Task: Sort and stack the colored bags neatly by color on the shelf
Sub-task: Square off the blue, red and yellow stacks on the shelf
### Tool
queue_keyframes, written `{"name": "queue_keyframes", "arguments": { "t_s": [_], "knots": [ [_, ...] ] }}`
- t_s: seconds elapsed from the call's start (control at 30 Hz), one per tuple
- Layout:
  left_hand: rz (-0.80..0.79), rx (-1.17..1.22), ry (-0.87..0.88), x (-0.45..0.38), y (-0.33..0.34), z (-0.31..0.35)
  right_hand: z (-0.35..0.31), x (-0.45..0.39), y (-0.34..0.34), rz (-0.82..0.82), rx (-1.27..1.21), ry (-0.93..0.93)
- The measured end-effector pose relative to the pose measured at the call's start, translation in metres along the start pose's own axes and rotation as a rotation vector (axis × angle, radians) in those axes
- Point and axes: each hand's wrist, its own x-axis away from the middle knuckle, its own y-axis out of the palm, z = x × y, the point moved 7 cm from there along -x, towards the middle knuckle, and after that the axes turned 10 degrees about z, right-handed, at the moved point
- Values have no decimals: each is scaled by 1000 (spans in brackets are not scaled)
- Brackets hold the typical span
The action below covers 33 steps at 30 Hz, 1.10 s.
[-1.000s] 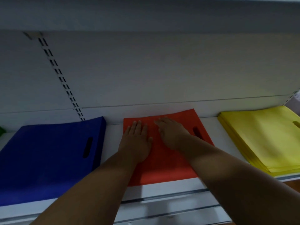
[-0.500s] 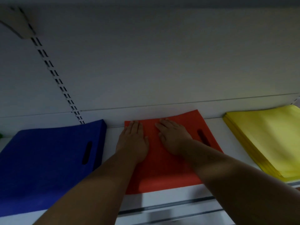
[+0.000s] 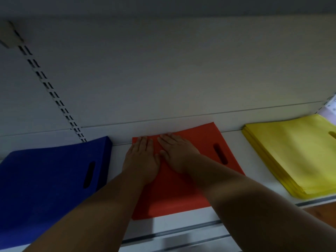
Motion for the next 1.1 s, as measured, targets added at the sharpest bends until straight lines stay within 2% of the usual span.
{"name": "queue_keyframes", "arguments": {
  "t_s": [0.23,0.53,0.8,1.1],
  "knots": [
    [0,2,-5,-1,-1,0,50,23,-15,-84,89,119],
    [-6,-25,-15,0,1,2,90,46,-19,-13,182,469],
    [-21,-24,-14,-2,7,1,100,45,-20,33,100,558],
    [-46,-31,-27,-1,5,1,111,38,-36,-66,36,538]
  ]
}}
